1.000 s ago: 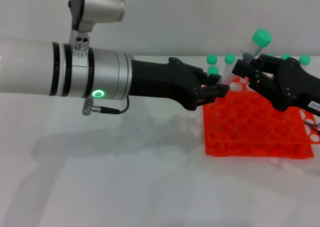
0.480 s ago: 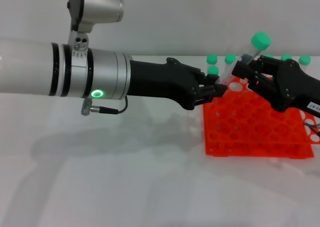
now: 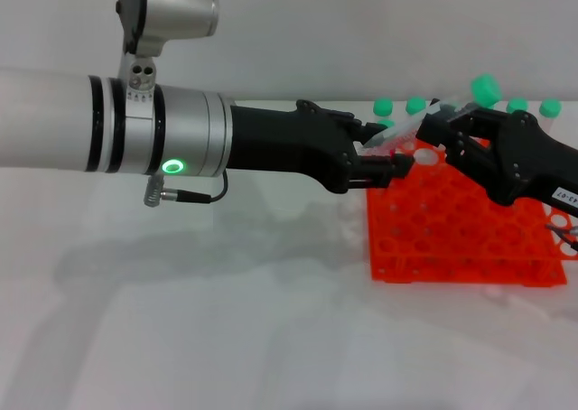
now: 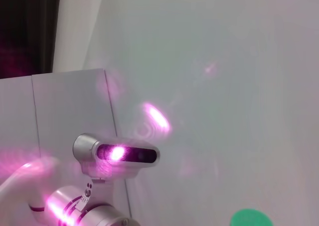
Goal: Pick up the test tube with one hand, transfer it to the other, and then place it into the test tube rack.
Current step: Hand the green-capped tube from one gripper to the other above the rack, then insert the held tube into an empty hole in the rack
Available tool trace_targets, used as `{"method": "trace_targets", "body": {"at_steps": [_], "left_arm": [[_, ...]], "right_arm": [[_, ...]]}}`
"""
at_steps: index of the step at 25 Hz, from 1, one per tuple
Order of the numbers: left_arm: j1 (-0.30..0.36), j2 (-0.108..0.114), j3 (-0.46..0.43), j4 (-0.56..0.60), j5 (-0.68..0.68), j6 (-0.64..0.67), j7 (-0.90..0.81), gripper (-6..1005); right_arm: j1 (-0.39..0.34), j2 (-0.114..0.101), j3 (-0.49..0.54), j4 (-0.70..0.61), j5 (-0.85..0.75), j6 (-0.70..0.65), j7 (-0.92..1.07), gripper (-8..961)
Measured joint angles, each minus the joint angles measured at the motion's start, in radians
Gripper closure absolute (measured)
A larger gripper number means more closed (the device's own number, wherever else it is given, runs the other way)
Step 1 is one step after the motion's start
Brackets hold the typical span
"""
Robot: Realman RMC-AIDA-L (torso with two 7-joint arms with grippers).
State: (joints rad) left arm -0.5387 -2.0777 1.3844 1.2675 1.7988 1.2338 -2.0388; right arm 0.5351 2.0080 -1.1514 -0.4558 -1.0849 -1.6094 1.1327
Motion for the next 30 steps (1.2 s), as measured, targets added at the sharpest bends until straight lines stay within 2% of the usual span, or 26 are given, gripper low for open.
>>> {"method": "trace_targets", "body": {"at_steps": [1, 4, 11, 15, 20, 22, 26, 30], "left_arm": [[0.0, 0.0, 0.0, -0.001, 0.0, 0.001, 0.0, 700], [0.001, -0.001, 0.0, -0.003, -0.001, 0.003, -0.001, 475], [0.031, -0.002, -0.007, 0.008, -0.004, 0.004, 0.001, 236], [0.076, -0.002, -0.066, 0.019, -0.02, 0.005, 0.026, 118], [0.173, -0.004, -0.15, 0.017, -0.103, -0.004, 0.127, 118], [0.217, -0.004, -0.174, -0.018, -0.186, -0.02, 0.211, 118], [0.289, -0.004, -0.205, -0.151, -0.388, -0.029, 0.443, 118], [0.327, -0.002, -0.24, -0.322, -0.575, 0.007, 0.682, 118]], "right_arm": [[0.0, 0.0, 0.001, 0.0, 0.0, 0.0, 0.0, 749], [0.0, 0.001, 0.002, 0.001, 0.001, 0.003, 0.0, 750], [-0.003, 0.001, 0.004, 0.003, 0.003, 0.015, -0.001, 753], [-0.013, 0.001, 0.004, 0.003, 0.006, 0.034, -0.003, 752], [-0.014, 0.001, 0.001, 0.002, 0.006, 0.089, -0.019, 753], [-0.014, 0.001, 0.001, 0.001, 0.006, 0.104, -0.022, 753], [-0.011, 0.0, -0.001, -0.004, 0.005, 0.151, -0.024, 753], [-0.007, -0.002, -0.002, -0.007, -0.004, 0.202, -0.037, 753]]}}
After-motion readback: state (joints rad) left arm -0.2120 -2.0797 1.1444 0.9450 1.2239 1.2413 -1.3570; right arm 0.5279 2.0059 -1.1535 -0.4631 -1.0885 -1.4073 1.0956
